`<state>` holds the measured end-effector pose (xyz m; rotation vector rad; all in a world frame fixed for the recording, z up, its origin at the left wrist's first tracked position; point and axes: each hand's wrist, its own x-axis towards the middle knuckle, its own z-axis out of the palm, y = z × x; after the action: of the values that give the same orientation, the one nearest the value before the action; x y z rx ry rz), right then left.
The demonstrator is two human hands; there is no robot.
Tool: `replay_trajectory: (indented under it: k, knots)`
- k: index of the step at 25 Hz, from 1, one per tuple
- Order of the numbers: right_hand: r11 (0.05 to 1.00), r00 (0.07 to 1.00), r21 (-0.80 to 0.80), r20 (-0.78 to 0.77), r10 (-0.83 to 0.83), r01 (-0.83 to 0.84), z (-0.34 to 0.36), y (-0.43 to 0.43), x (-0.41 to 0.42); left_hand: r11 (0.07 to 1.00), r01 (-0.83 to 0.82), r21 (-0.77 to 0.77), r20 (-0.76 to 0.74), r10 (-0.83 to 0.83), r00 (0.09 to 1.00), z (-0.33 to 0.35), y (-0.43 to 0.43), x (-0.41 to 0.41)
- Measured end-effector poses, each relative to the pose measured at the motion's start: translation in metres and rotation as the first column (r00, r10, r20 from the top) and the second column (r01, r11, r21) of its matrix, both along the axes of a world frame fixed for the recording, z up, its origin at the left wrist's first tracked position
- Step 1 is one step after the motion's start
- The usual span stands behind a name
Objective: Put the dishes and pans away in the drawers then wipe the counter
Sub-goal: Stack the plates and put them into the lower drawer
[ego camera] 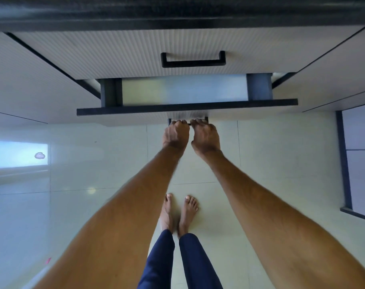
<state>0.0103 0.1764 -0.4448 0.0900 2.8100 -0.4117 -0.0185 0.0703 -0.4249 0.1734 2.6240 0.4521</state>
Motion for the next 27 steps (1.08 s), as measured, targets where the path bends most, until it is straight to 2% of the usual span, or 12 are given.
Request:
replay_trajectory:
  k: [2,4,12,17,20,21,23,25,27]
  knots:
    - [0.997,0.998,0.062,0.051,0.033,-0.036,0.005,-0.004,0.034,0.999,-0.011,-0.033,0.056,0.013,0.998,0.004,0.002,0.03]
    - [0.995,0.994,0.078,0.095,0.056,-0.064,0.009,-0.007,0.071,0.997,0.051,-0.058,0.088,-0.046,0.995,0.007,-0.003,0.065]
    - [0.999,0.984,0.054,0.18,-0.018,0.009,0.014,-0.024,0.202,0.955,0.283,-0.095,0.22,-0.257,0.941,0.005,-0.031,0.185]
    - [0.999,0.982,0.033,0.19,-0.005,-0.001,0.017,-0.026,0.275,0.959,0.249,-0.137,0.29,-0.201,0.936,-0.016,-0.037,0.267]
    - [0.999,0.969,0.037,0.245,0.007,-0.017,0.023,-0.032,0.327,0.948,0.245,-0.206,0.332,-0.168,0.928,-0.056,-0.048,0.323]
    - [1.0,0.967,0.023,0.254,0.001,-0.007,0.023,-0.033,0.341,0.958,0.192,-0.211,0.34,-0.113,0.934,-0.061,-0.049,0.337]
    - [1.0,0.977,0.006,0.214,-0.016,0.015,0.021,-0.033,0.345,0.977,0.126,-0.172,0.282,-0.074,0.957,-0.042,-0.046,0.341]
    - [1.0,0.978,0.024,0.208,0.0,-0.005,0.019,-0.034,0.334,0.977,0.158,-0.142,0.289,-0.112,0.951,-0.017,-0.039,0.332]
    - [0.999,0.963,0.043,0.268,0.0,-0.012,0.02,-0.035,0.328,0.965,0.206,-0.163,0.28,-0.155,0.947,-0.017,-0.036,0.329]
